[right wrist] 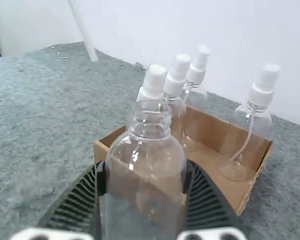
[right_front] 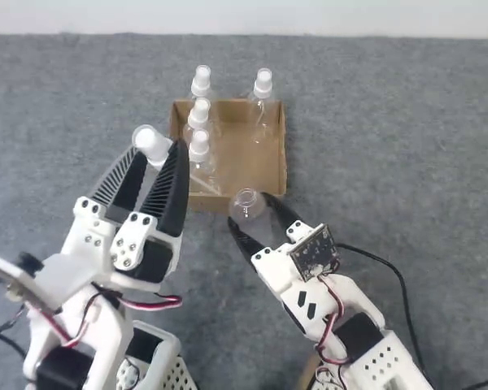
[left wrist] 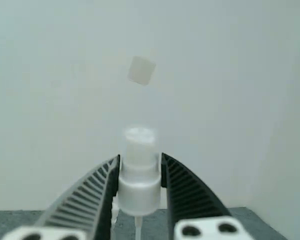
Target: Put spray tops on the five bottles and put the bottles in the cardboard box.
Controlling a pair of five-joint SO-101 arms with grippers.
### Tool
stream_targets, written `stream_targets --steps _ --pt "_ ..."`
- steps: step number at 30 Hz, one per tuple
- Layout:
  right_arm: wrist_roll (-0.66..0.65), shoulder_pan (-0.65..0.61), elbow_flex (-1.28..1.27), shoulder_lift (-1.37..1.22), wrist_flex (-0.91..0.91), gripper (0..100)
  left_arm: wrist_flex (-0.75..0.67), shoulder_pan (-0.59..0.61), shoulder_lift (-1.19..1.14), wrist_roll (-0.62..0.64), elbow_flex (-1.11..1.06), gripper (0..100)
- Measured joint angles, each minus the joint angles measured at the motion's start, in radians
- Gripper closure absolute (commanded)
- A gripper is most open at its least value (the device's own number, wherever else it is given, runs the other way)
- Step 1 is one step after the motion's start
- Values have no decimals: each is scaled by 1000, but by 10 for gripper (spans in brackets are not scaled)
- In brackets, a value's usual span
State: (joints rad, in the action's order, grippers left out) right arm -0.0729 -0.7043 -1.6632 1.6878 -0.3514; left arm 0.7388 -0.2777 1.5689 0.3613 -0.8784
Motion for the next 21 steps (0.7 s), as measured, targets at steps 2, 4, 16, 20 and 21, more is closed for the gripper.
stream_targets --steps 2,4,16,20,21 --pt "-52 0 0 0 26 991 5 -31 0 0 0 989" --pt "-86 -3 0 0 37 991 12 -51 0 0 0 989" --pt "-110 -38 0 -2 44 991 14 -63 -2 0 -32 989" --pt "-114 -41 0 -2 44 991 14 -61 -2 0 -34 989" --pt "-114 -41 0 -2 44 991 14 -61 -2 0 -34 989"
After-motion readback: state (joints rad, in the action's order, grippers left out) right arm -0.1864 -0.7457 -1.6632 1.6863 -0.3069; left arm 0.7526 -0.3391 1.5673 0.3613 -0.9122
